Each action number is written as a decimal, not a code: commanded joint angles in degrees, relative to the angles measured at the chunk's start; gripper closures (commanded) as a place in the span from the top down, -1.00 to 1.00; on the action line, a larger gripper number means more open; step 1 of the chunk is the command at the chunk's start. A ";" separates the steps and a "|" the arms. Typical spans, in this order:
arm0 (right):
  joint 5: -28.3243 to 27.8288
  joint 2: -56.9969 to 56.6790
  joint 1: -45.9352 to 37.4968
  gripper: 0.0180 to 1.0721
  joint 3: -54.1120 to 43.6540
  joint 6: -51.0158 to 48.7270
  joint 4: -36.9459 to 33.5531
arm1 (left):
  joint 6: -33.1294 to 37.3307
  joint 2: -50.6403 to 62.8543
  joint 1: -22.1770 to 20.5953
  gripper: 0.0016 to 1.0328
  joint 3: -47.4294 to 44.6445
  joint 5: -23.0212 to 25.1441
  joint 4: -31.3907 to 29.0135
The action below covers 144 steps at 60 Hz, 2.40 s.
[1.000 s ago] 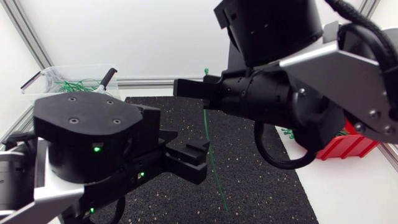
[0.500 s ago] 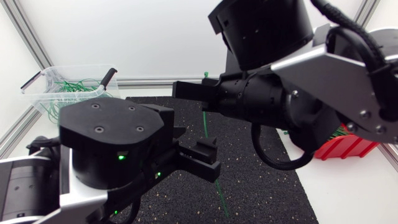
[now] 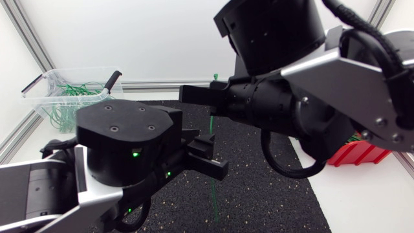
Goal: Take a green cable tie from the red box, thread the tail through the head to close it, then place it in the transparent bin on the left.
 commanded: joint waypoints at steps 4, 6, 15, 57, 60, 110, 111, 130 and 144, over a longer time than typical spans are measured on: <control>0.77 0.00 0.88 -0.89 0.99 1.04 -0.48 | 2.38 0.66 0.44 -0.71 -2.23 -1.00 1.96; 0.77 0.00 0.97 -0.89 0.90 0.95 -0.39 | 2.64 0.57 0.44 -0.77 -2.32 -1.00 2.14; -0.02 -0.70 1.06 -0.89 -0.41 -1.34 2.86 | 4.75 -0.04 0.53 -0.92 -3.28 -1.00 3.99; -48.89 -8.17 -23.90 0.64 -7.97 -22.08 5.85 | 6.86 -12.96 11.69 -0.93 -11.28 25.63 3.55; -55.39 -7.82 -26.72 0.64 -8.32 -23.84 5.94 | 6.86 -14.02 12.57 -0.93 -11.72 28.27 3.28; -85.27 2.29 -30.85 0.58 -6.92 -73.32 -3.64 | 5.28 -12.96 18.81 -0.93 -6.89 56.83 -1.55; -86.24 2.46 -30.85 0.55 -6.92 -73.67 -3.82 | 5.01 -13.05 18.63 -0.93 -6.80 57.19 -1.64; -91.34 2.90 -29.62 0.30 -6.48 -77.01 -5.22 | 4.05 -13.40 18.46 -0.93 -6.45 60.61 -2.25; -92.30 3.17 -27.86 -0.09 -6.30 -77.98 -5.92 | 4.05 -12.43 18.54 -0.93 -6.27 60.79 -2.17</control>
